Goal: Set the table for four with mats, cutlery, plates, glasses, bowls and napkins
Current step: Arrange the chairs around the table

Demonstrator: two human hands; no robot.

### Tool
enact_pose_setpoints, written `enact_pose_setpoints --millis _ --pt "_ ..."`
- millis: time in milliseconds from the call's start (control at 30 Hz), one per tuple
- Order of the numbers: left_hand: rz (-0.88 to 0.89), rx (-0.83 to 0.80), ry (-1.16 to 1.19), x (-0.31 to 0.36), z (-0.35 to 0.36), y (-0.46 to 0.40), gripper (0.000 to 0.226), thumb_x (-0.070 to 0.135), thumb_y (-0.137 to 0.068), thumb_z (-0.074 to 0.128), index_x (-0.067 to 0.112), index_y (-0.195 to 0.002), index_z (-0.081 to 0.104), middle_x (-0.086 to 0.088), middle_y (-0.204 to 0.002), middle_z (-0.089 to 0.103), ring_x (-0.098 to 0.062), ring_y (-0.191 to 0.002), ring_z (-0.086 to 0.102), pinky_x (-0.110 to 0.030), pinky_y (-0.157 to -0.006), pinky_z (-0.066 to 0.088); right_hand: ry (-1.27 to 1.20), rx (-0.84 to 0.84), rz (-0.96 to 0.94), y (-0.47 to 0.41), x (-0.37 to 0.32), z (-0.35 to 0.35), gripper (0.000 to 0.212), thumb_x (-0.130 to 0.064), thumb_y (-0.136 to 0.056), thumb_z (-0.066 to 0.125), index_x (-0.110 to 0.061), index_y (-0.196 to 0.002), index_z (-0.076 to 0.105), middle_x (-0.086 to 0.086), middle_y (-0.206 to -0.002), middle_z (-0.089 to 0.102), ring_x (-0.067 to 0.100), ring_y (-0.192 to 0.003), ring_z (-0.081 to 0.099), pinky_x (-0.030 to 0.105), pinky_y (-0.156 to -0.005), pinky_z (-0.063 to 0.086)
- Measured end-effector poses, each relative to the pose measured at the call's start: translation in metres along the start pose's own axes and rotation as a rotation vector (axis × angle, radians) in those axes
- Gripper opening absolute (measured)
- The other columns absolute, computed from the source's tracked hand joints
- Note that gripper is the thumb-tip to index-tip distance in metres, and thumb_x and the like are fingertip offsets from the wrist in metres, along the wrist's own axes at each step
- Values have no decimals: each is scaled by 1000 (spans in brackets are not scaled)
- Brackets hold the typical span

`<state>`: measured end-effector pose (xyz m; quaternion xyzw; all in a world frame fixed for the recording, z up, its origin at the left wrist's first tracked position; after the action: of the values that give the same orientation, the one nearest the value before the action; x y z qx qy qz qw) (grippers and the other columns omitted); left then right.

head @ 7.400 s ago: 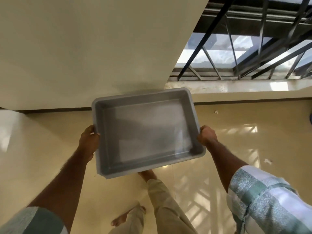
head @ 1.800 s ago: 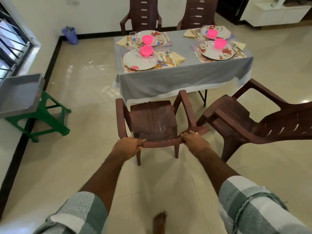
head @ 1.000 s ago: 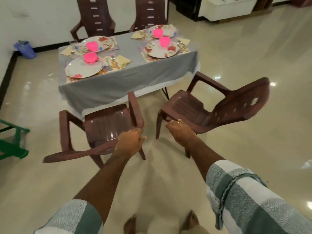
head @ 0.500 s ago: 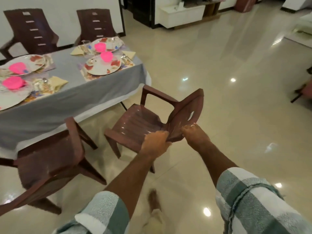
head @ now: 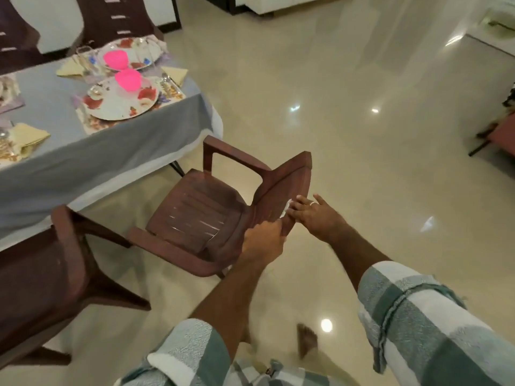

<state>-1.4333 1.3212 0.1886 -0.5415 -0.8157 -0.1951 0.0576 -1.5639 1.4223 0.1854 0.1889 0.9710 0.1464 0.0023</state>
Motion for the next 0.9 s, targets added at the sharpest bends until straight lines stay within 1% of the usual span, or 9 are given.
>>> enact_pose_setpoints --millis 100,167,333,500,600,667,767,833,900 --pt "-125 -26 25 -6 3 5 39 55 -96 52 22 -114 62 -7 -110 69 -33 -103 66 -44 -86 50 -28 36 -147 -7 13 6 43 -25 -107 43 -33 -149 42 -9 -156 41 20 -149 30 50 -114 30" --pt "-202 -16 24 1 4 13 39 53 -99 48 21 -115 63 -7 -112 68 -32 -105 65 -43 -87 48 22 96 -247 -11 18 1 40 -32 -104 49 -34 -144 49 -10 -148 51 20 -143 41 49 -109 37" --pt "-280 16 -105 20 7 32 42 41 -104 44 23 -142 45 -6 -127 63 -32 -113 63 -42 -90 47 11 145 -322 -13 18 -2 38 -31 -100 56 -32 -138 58 -8 -134 62 23 -132 52 48 -110 37" --pt "-431 3 -139 -12 4 72 46 33 -103 46 33 -147 37 1 -133 61 -29 -115 63 -43 -93 46 -50 163 -372 -17 -32 -4 38 -34 -100 56 -29 -137 60 -5 -128 66 28 -124 57 50 -112 33" --pt "-542 -43 -164 -54 0 106 51 32 -101 50 37 -149 33 2 -135 59 -28 -119 61 -43 -94 50 -111 126 -418 -22 -77 -12 39 -36 -103 50 -31 -142 55 -6 -137 62 25 -130 52 53 -116 23" --pt "-612 -49 -135 -81 -5 125 50 32 -103 46 39 -150 33 1 -136 59 -28 -121 59 -45 -95 52 -93 77 -420 -25 -89 -13 44 -36 -106 43 -33 -149 43 -9 -150 50 19 -141 41 55 -118 16" --pt "-705 -19 -59 -117 -5 149 46 31 -107 35 39 -153 32 2 -145 51 -34 -139 41 -51 -103 47 -57 20 -310 -43 -74 -22 48 -38 -107 37 -31 -154 33 -9 -158 38 15 -148 29 56 -120 11" --pt "-684 -44 -29 -139 -11 157 47 28 -108 34 36 -154 32 0 -148 49 -36 -142 35 -52 -110 42 -48 -8 -238 -62 -67 -32 46 -40 -105 39 -30 -150 39 -5 -157 39 16 -148 28 57 -120 12" --pt "-613 -83 -48 -155 -16 156 49 25 -108 35 33 -156 31 -2 -148 50 -33 -137 41 -47 -110 42 -10 -35 -222 -80 -65 -37 41 -43 -104 41 -31 -143 47 -2 -154 43 19 -146 31 54 -118 15"
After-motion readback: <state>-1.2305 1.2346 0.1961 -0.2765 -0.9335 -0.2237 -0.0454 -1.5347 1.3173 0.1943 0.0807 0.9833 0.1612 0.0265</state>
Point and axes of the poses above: each hand's wrist, its own y-axis away from the middle knuckle, its own z-axis out of the palm, x = y × z, the point moved 5 cm from there along -y, towards the middle knuckle
